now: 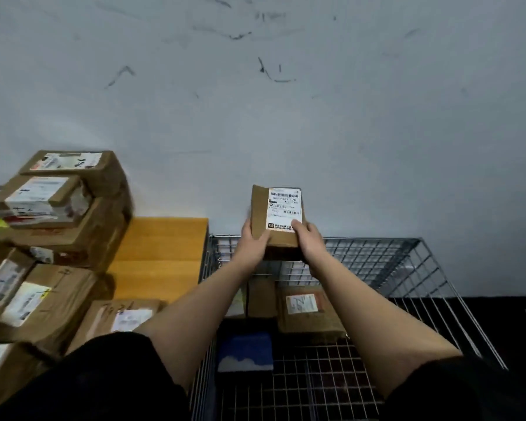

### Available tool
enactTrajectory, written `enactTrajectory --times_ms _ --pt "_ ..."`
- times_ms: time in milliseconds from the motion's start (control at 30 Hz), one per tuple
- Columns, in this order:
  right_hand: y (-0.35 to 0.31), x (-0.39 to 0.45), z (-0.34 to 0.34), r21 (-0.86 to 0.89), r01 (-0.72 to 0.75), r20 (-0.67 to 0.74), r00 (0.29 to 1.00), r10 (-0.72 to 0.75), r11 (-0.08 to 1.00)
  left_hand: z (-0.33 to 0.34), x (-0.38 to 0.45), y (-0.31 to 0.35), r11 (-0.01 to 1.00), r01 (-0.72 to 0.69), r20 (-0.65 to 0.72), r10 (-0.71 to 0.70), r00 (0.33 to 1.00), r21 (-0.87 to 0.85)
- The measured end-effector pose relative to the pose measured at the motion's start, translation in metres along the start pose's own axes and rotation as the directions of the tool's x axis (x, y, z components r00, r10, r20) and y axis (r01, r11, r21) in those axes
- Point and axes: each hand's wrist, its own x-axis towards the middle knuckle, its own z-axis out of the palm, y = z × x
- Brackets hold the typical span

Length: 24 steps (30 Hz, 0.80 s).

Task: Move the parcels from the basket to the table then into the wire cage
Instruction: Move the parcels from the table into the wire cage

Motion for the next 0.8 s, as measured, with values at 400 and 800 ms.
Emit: enactTrajectory --times_ms 400,800 --pt "0.146 0.101 -0.080 -0.028 -0.207 0.011 0.978 0.207 0.978 0.125 0.091 -0.136 0.924 0.381 0.066 -0.381 0.922 0.020" --pt "0.312 0.209 -0.081 -0.034 -0.336 0.053 0.940 0.337 0.941 0.179 0.180 -0.293 0.876 0.442 0.035 -0.456 0.889 0.191"
